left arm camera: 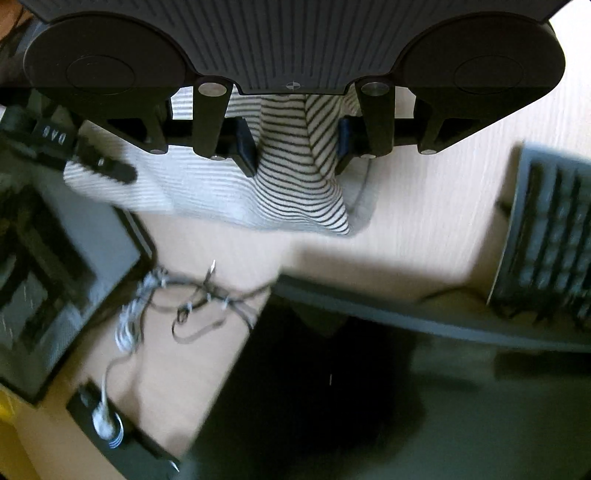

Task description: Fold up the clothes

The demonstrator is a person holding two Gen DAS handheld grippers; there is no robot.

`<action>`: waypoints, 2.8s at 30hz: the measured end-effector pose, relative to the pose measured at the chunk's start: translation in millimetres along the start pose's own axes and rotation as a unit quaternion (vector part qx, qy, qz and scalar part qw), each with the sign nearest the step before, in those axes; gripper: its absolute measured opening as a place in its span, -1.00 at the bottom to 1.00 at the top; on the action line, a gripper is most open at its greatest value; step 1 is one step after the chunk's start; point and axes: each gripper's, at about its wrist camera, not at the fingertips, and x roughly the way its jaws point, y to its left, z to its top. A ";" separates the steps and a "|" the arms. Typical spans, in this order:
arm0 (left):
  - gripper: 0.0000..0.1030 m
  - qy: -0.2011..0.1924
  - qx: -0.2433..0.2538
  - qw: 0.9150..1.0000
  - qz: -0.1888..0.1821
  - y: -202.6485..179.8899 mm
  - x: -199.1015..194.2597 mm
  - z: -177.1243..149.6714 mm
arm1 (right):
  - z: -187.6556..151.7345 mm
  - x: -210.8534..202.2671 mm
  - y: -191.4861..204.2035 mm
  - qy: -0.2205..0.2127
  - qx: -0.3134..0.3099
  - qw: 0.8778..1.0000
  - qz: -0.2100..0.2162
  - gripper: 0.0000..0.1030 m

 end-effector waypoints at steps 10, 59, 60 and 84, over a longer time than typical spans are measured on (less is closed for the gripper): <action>-0.02 0.008 -0.002 1.000 0.009 -4.6 -44.0 -34.7 | -60.1 -27.3 12.5 0.033 -0.005 0.999 -0.008 -0.48; 0.42 0.052 -0.062 0.997 -0.014 7.1 8.1 -11.1 | -16.5 -19.7 -14.9 0.043 0.088 0.995 -0.030 0.43; 0.37 0.056 -0.064 0.996 -0.017 7.5 12.9 -10.3 | -21.2 -9.6 -19.7 0.061 0.106 0.992 -0.018 0.18; -0.23 -0.014 0.041 0.999 0.009 -20.0 -27.0 -37.1 | -37.0 -15.9 -25.1 0.008 0.054 0.998 -0.033 -0.12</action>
